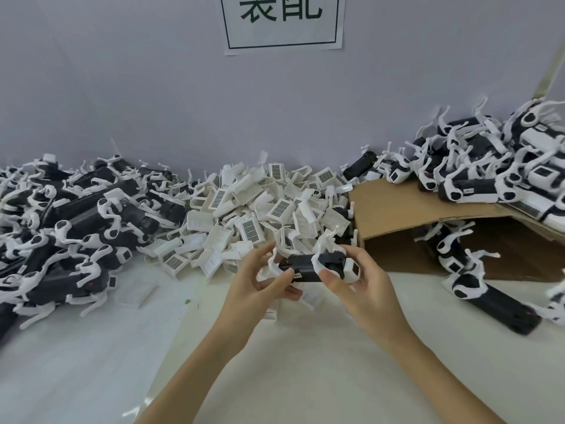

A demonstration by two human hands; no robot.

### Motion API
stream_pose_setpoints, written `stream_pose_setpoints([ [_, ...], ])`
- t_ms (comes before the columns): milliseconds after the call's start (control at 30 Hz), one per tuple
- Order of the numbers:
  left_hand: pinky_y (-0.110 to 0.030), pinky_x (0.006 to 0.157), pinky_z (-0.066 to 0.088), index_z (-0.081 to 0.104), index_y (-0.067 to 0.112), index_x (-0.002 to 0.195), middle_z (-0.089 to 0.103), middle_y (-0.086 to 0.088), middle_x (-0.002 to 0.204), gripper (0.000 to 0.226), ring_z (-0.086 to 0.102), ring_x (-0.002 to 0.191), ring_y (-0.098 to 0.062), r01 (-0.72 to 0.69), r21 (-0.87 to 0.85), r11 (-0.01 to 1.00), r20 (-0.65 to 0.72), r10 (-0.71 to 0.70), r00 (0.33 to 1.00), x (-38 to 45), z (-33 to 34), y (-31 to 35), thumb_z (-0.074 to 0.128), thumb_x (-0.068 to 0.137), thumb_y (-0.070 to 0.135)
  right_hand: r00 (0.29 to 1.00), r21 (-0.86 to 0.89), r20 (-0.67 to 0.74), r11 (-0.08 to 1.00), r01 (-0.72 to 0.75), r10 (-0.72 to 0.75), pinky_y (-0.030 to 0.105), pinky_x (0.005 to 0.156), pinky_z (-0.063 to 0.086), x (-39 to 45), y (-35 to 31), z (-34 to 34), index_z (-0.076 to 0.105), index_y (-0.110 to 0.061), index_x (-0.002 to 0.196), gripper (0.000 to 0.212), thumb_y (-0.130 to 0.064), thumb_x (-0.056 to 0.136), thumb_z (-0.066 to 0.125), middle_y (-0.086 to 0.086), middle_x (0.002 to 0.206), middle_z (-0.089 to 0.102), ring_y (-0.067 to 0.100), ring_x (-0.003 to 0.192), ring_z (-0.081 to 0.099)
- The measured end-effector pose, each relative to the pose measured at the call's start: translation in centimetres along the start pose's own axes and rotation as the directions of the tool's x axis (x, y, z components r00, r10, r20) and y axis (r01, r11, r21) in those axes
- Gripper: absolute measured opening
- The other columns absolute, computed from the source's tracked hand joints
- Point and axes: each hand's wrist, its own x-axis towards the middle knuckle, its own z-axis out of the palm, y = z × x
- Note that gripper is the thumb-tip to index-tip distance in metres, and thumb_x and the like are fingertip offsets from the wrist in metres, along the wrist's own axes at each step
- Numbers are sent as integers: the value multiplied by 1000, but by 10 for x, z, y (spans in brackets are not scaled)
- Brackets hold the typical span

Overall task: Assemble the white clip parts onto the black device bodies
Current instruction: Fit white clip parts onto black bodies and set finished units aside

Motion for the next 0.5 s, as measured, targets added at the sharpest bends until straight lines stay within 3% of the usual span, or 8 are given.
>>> stream_pose_setpoints([
  [100, -28, 75, 61, 54, 41, 146, 64, -2, 139, 63, 78, 87, -28, -60, 147, 987, -19, 64, 998, -1, 2, 4, 81, 90, 29, 992, -181, -16, 976, 121, -126, 9, 80, 51, -2, -3, -2, 64, -30, 127, 54, -54, 82, 82, -17, 113, 74, 2, 105, 69],
  [167, -24, 76, 58, 46, 42, 151, 55, 8, 144, 59, 70, 107, -16, -204, 399, 894, -65, 249, 966, -4, 3, 5, 73, 100, 33, 979, -286, -10, 939, 192, -203, 14, 88, 53, -2, -2, -1, 59, -27, 135, 64, -50, 82, 85, -15, 124, 69, 5, 117, 66],
  [200, -25, 82, 58, 43, 43, 154, 50, 13, 148, 59, 63, 119, -13, -286, 446, 848, -33, 335, 942, -7, 3, 5, 68, 101, 37, 969, -345, 6, 910, 232, -245, 16, 92, 53, -2, -2, -1, 56, -26, 137, 67, -48, 81, 86, -12, 128, 65, 7, 120, 63],
  [267, -32, 88, 61, 41, 44, 158, 44, 16, 155, 64, 54, 135, -15, -378, 358, 854, 71, 378, 923, -15, 7, 7, 61, 98, 46, 943, -434, 64, 841, 322, -328, 15, 95, 50, -5, -2, 3, 51, -30, 142, 70, -47, 82, 84, -9, 126, 57, 9, 118, 60],
  [333, -32, 85, 63, 46, 47, 154, 47, 19, 153, 62, 54, 137, -12, -366, 251, 896, 137, 341, 930, -22, 19, 10, 68, 95, 48, 911, -486, 147, 774, 405, -385, 12, 93, 47, -7, -1, 8, 47, -31, 148, 70, -47, 88, 78, -6, 123, 52, 8, 112, 57],
  [400, -28, 86, 60, 56, 47, 141, 57, 22, 144, 57, 59, 131, -6, -342, 257, 904, 71, 335, 939, -25, 34, 9, 81, 91, 39, 886, -524, 207, 718, 459, -415, 15, 89, 49, -10, 1, 11, 44, -29, 153, 73, -43, 90, 77, -2, 119, 49, 11, 103, 56],
  [500, -34, 94, 59, 66, 40, 127, 69, 20, 130, 53, 65, 124, -4, -250, 232, 940, -53, 269, 962, -25, 42, 6, 92, 83, 28, 880, -534, 233, 702, 471, -413, 24, 90, 52, -10, 2, 11, 44, -26, 154, 78, -32, 88, 83, 0, 116, 48, 14, 100, 56],
])
